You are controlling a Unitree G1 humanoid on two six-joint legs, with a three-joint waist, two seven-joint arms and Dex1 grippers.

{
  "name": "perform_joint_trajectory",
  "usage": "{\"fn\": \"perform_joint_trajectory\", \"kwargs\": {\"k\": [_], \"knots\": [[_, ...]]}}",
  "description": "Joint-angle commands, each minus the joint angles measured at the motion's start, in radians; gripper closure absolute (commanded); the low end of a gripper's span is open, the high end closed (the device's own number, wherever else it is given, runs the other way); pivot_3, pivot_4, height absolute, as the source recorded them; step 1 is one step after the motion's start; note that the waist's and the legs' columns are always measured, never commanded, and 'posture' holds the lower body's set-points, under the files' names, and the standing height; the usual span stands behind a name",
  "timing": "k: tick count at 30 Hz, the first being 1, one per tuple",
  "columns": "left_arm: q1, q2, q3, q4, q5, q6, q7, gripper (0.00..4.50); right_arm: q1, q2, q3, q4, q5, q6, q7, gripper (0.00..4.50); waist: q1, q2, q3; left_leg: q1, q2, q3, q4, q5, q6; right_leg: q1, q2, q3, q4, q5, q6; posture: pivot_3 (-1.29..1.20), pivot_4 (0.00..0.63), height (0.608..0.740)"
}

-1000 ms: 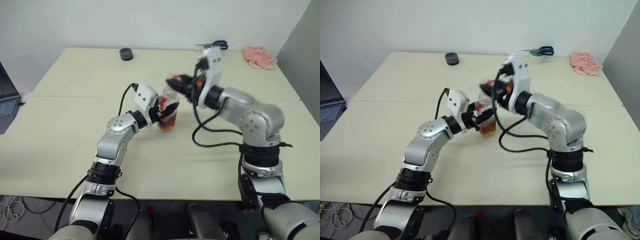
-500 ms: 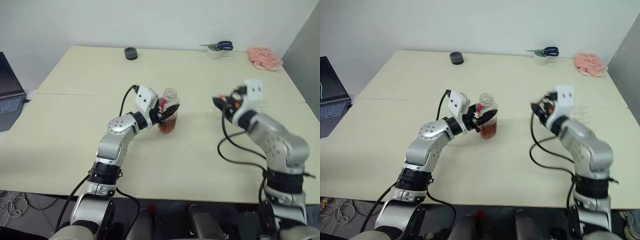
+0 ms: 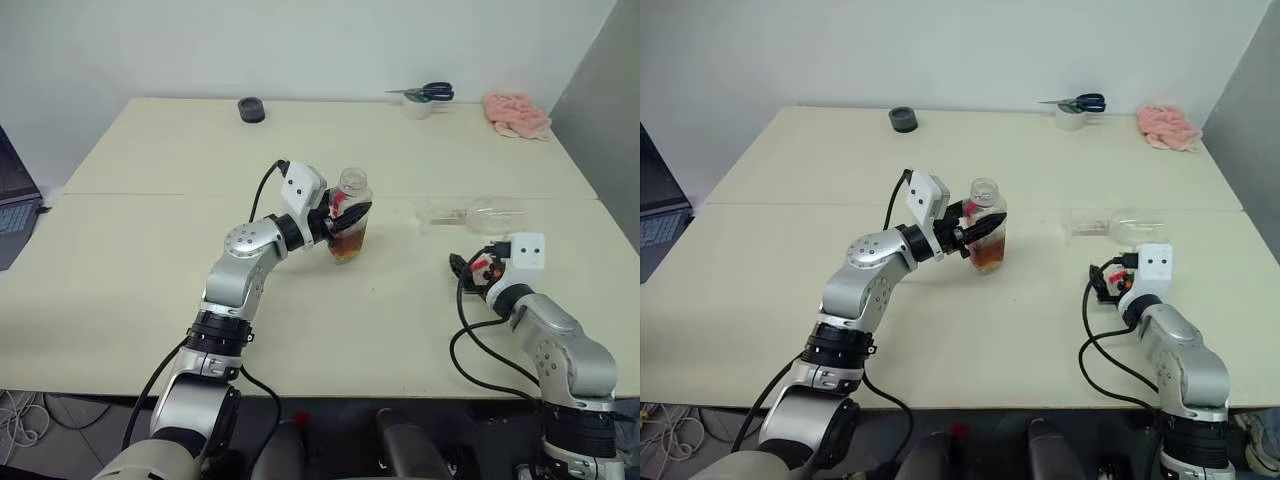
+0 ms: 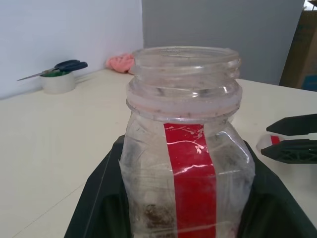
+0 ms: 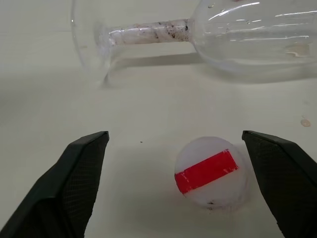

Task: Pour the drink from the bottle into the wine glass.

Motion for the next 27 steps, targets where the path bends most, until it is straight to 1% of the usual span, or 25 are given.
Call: {"fn": "perform_joint_trajectory", "kwargs": {"k": [1,6,10,13,15,17,18,21,22,24,27], "knots": [[-0.034,0.008,0.015,-0.008,0.002,-0.037,-0.005,2.61,0.014,-0.035,0.012,-0.022,-0.01,-0.007,0.031,0.0,0.001,0.0,0.0,0.0,0.0,0.0,0.0,0.0,0.0,0.0,0.0,0.0,0.0,0.0,0.0,0.0,0.15,0.74],[-0.037,0.028,0.035,0.018,0.006,-0.047,0.007,2.61,-0.013,-0.077,0.012,-0.064,0.004,0.015,0.058,0.0,0.0,0.0,0.0,0.0,0.0,0.0,0.0,0.0,0.0,0.0,0.0,0.0,0.0,0.0,0.0,0.0,0.15,0.74],[-0.05,0.058,0.106,0.048,-0.013,-0.039,0.06,2.61,-0.088,-0.205,0.021,-0.186,0.073,0.119,0.158,0.0,-0.002,0.0,0.0,0.0,0.0,0.0,0.0,0.0,0.0,0.0,0.0,0.0,0.0,0.0,0.0,0.0,0.15,0.74],[-0.058,0.078,0.151,0.07,-0.016,-0.039,0.096,2.61,-0.176,-0.258,0.058,-0.219,0.13,0.169,0.23,0.0,-0.004,0.0,0.0,0.001,0.001,0.0,0.0,0.0,0.0,0.0,0.001,0.0,0.0,0.0,0.0,0.0,0.15,0.74],[-0.061,0.094,0.182,0.083,-0.012,-0.039,0.124,2.61,-0.252,-0.259,0.134,-0.236,0.188,0.184,0.311,0.0,-0.003,0.0,0.0,0.001,0.001,-0.002,0.0,0.0,0.0,0.0,0.001,-0.001,0.0,0.0,0.0,0.0,0.15,0.74],[-0.06,0.117,0.207,0.099,0.006,-0.041,0.162,2.61,-0.333,-0.243,0.239,-0.232,0.208,0.159,0.393,0.0,-0.004,0.0,0.0,0.001,0.001,-0.002,0.0,0.0,0.0,0.0,0.002,-0.001,0.0,0.0,0.0,0.0,0.15,0.74],[-0.058,0.13,0.218,0.11,0.018,-0.043,0.184,2.61,-0.373,-0.217,0.288,-0.209,0.204,0.135,0.419,0.0,-0.004,0.0,0.0,0.001,0.001,-0.002,0.0,0.0,0.0,0.0,0.002,-0.001,0.0,0.0,0.0,0.0,0.15,0.74],[-0.053,0.154,0.261,0.15,0.022,-0.052,0.242,2.61,-0.472,-0.115,0.402,-0.091,0.156,0.064,0.435,0.0,-0.003,0.0,0.0,0.0,0.001,-0.002,0.0,0.0,0.0,0.0,0.002,-0.001,0.0,0.0,0.0,0.0,0.15,0.74],[-0.05,0.163,0.27,0.164,0.028,-0.063,0.258,2.61,-0.499,-0.078,0.434,-0.042,0.132,0.037,0.434,0.0,-0.002,0.0,0.0,0.0,0.001,-0.002,0.001,0.0,0.0,0.0,0.001,-0.002,0.0,0.002,-0.004,0.0,0.15,0.74],[-0.044,0.176,0.285,0.176,0.039,-0.077,0.291,2.61,-0.539,-0.022,0.48,0.035,0.092,-0.012,0.438,0.0,-0.001,0.0,0.0,0.0,0.001,-0.002,0.001,0.0,0.0,0.0,0.001,-0.002,0.0,0.003,-0.005,0.0,0.15,0.74],[-0.032,0.189,0.308,0.165,0.045,-0.084,0.341,2.61,-0.578,0.033,0.512,0.116,0.057,-0.062,0.447,0.0,0.008,0.0,0.0,-0.001,0.001,-0.003,0.001,0.0,0.0,0.0,-0.002,-0.004,0.0,0.003,-0.005,0.0,0.15,0.74]]}}
